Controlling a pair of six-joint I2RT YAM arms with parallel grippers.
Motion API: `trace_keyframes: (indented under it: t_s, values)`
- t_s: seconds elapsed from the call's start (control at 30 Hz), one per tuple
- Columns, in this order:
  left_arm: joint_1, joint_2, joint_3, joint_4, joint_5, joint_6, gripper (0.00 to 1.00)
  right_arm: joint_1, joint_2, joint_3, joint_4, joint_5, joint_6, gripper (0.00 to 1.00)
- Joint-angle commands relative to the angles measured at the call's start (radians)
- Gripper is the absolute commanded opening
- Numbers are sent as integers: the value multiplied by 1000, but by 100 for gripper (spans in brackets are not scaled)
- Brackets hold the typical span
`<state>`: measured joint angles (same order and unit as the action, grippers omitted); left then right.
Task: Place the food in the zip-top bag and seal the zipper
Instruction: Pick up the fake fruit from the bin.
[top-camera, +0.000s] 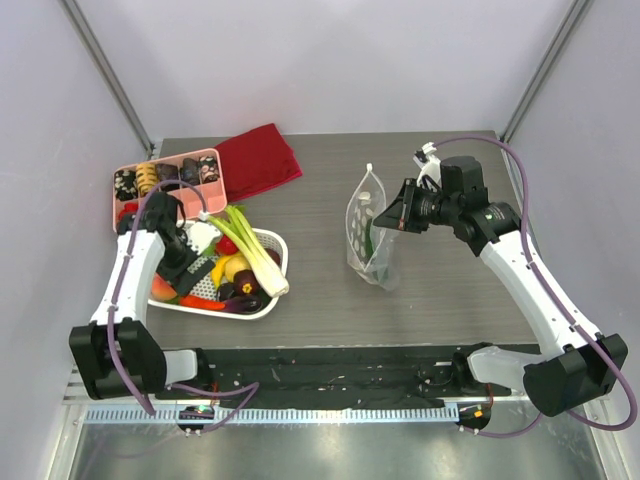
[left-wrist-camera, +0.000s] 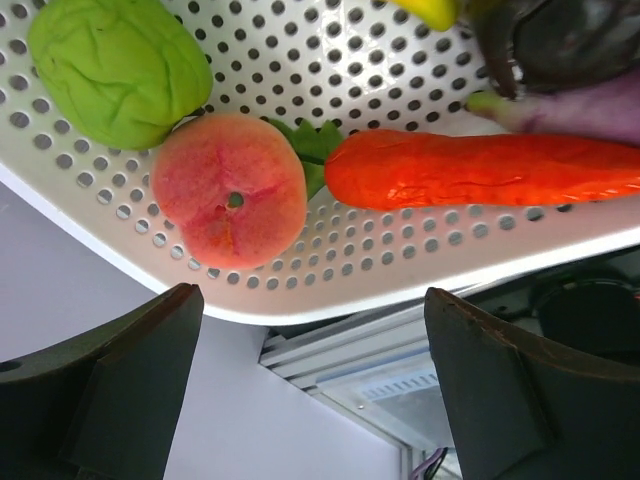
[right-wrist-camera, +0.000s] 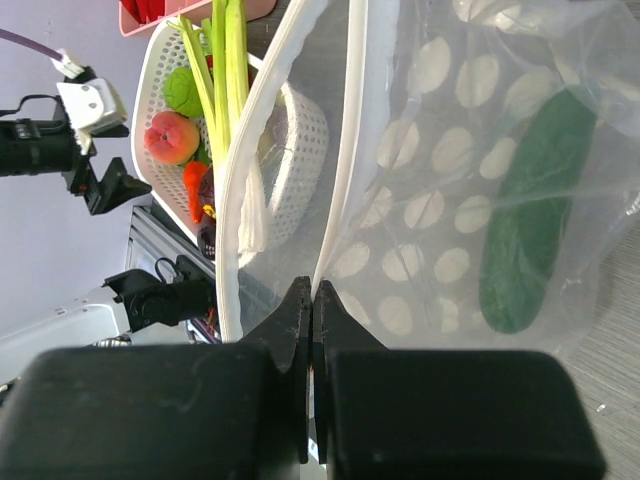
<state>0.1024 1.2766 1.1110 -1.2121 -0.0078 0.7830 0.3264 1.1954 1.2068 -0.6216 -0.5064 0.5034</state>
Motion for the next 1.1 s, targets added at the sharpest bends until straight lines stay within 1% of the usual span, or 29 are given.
trace_keyframes:
  t_s: [0.0,0.17,0.27,0.47,0.53,0.57,0.77,0.8,0.87,0.9,0.97,1.0,1.03,1.07]
  values:
    - [2,13,-59,178,-110,53,96,5,-16,16,19,8,-14,1]
    - [3,92,-106,281,-158,62,96,5,-16,14,17,11,-17,1]
    - [3,122,-126,350,-181,76,97,3,-16,11,13,9,-20,1]
    - [3,190,-154,396,-201,96,97,5,-14,10,8,20,-26,1]
    - [2,202,-168,411,-213,98,95,5,-10,13,5,25,-29,1]
    - [3,207,-171,416,-216,96,93,5,-8,16,6,26,-29,1]
    - [3,234,-166,392,-224,81,76,3,0,23,0,40,-39,1]
    - [3,233,-163,367,-224,76,70,3,1,26,-3,45,-42,1]
    - [2,205,-155,341,-212,61,64,2,-2,27,-3,51,-46,1]
    - [2,192,-133,324,-199,52,57,2,0,27,-3,51,-49,1]
    - [2,153,-90,252,-146,16,54,0,-2,23,-3,52,-49,1]
    - [2,144,-26,228,-130,0,50,2,0,23,-3,54,-49,1]
    - [-1,139,11,162,-112,-20,49,2,0,26,-3,54,-49,1]
    - [-3,135,54,131,-78,-54,49,2,1,27,-3,52,-48,1]
